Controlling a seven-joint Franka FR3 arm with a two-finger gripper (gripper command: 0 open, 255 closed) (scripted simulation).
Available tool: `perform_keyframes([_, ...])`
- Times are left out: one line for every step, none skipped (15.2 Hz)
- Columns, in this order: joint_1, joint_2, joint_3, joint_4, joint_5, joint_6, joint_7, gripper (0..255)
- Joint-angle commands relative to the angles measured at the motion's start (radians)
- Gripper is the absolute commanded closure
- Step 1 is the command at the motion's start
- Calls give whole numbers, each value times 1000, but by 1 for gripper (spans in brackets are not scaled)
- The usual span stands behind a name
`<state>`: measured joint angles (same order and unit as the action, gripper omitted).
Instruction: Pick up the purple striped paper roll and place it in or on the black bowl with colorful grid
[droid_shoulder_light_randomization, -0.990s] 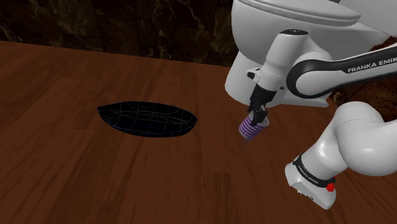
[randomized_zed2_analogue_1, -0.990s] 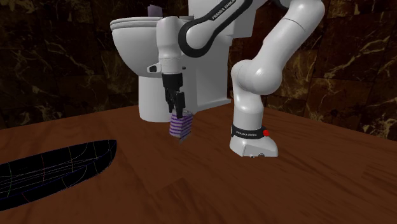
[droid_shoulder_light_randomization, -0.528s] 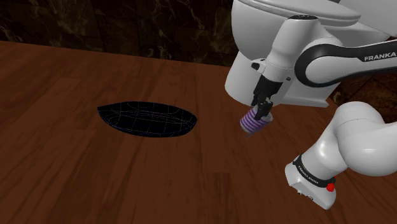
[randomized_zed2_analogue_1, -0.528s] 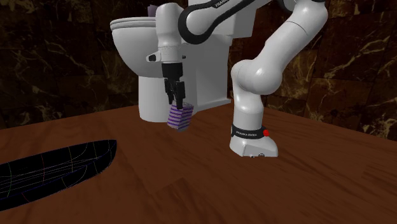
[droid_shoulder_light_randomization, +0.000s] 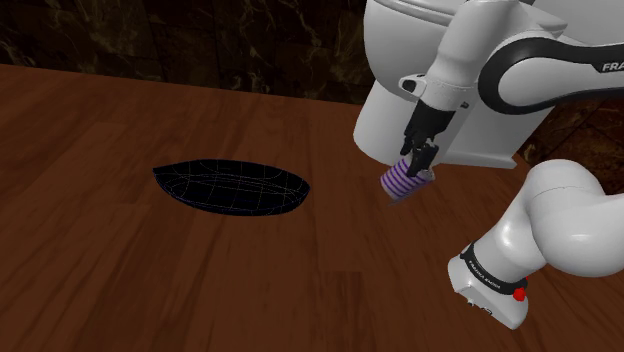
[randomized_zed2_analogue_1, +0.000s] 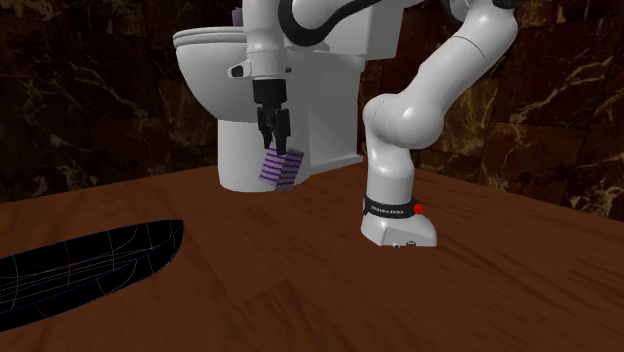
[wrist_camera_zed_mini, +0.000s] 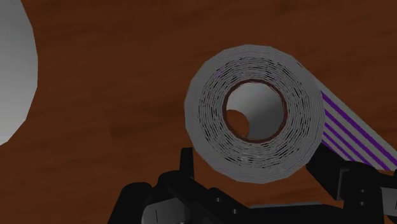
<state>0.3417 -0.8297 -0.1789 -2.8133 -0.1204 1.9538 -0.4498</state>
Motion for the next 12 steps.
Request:
perform_keyframes([2,-12,5,26,4,-37,0,255])
perform_keyframes([2,-15,6,38,6,-53,1,255])
perform_keyframes([3,-19,8,49,7,-68,1,255])
perform_keyframes([4,-22,10,61,9,-83,1,255])
perform_keyframes([5,-24,11,73,11,-97,1,255])
perform_keyframes([5,-26,13,83,12,-109,1,255])
perform_keyframes([18,18,21,109,23,-91,13,255])
perform_keyframes([31,62,28,136,33,-74,23,255])
perform_keyframes([42,105,35,164,43,-60,34,255])
perform_keyframes([53,147,42,194,53,-46,43,255])
perform_keyframes([63,189,48,224,62,-35,52,255])
perform_keyframes([72,230,55,255,70,-25,60,255])
